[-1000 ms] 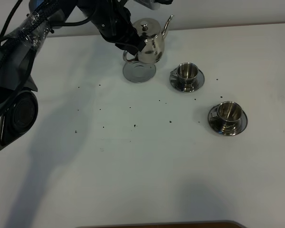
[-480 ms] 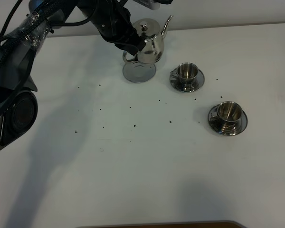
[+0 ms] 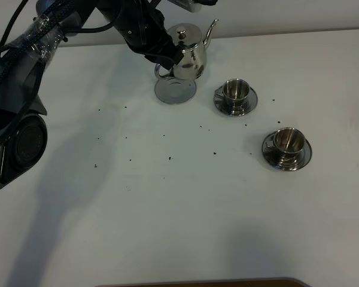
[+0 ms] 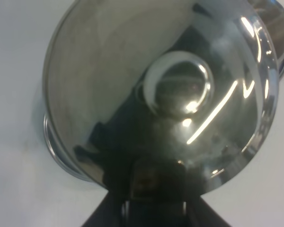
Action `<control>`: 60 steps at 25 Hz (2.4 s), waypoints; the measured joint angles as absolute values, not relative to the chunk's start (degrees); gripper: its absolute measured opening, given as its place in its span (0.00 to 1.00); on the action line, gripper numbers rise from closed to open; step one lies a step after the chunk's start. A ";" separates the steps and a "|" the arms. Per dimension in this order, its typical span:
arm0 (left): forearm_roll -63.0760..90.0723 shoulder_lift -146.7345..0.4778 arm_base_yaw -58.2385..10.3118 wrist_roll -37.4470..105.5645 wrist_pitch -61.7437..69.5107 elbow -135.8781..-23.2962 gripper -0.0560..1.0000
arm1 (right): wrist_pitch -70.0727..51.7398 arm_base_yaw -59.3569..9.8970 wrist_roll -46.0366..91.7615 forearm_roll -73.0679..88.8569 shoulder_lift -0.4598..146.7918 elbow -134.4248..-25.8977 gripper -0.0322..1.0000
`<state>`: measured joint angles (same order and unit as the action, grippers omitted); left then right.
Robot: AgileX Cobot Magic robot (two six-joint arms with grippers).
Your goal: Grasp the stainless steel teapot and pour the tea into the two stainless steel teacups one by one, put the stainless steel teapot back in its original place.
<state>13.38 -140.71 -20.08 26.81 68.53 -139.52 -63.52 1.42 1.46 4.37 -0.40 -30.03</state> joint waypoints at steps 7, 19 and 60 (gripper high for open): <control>13.45 -140.71 -20.08 26.51 68.53 -139.52 0.30 | -63.52 1.42 1.46 4.37 -0.40 -30.03 0.40; 13.68 -138.05 -20.26 26.19 63.66 -129.39 0.30 | -63.52 1.42 1.49 4.37 -0.40 -30.03 0.40; 16.49 -129.21 -29.13 60.60 62.05 -116.88 0.30 | -63.52 1.42 1.48 4.37 -0.40 -30.03 0.40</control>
